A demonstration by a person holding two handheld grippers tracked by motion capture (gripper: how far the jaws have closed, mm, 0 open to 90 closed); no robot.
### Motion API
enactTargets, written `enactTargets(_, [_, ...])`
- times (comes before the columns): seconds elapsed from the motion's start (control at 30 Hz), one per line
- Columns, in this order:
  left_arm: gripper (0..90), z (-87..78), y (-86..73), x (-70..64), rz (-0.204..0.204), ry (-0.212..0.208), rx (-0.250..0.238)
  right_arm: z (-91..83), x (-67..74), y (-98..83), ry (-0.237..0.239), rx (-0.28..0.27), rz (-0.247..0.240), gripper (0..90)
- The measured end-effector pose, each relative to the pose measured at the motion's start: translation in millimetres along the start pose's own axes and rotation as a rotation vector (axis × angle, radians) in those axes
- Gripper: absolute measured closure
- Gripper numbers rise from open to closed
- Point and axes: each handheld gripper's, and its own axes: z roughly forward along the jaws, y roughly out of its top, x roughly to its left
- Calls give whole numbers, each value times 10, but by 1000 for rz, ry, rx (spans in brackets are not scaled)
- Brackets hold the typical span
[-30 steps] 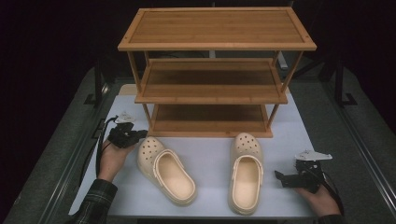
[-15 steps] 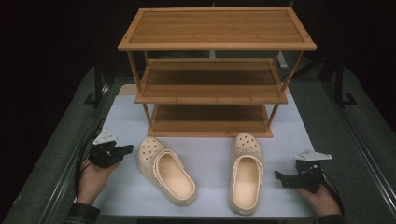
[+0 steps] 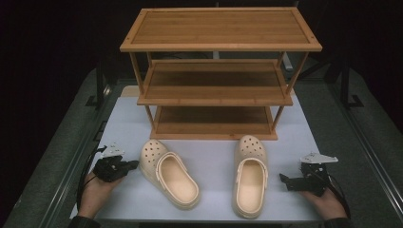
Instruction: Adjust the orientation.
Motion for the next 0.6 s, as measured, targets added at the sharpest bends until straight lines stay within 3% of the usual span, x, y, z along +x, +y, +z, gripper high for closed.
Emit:
enactTargets(0.3, [900, 72, 59, 2, 8, -5, 3, 1, 1, 0, 0, -1, 1, 11])
enactTargets(0.6, [900, 258, 241, -15, 31, -22, 13, 2, 1, 0, -1, -1, 0, 11])
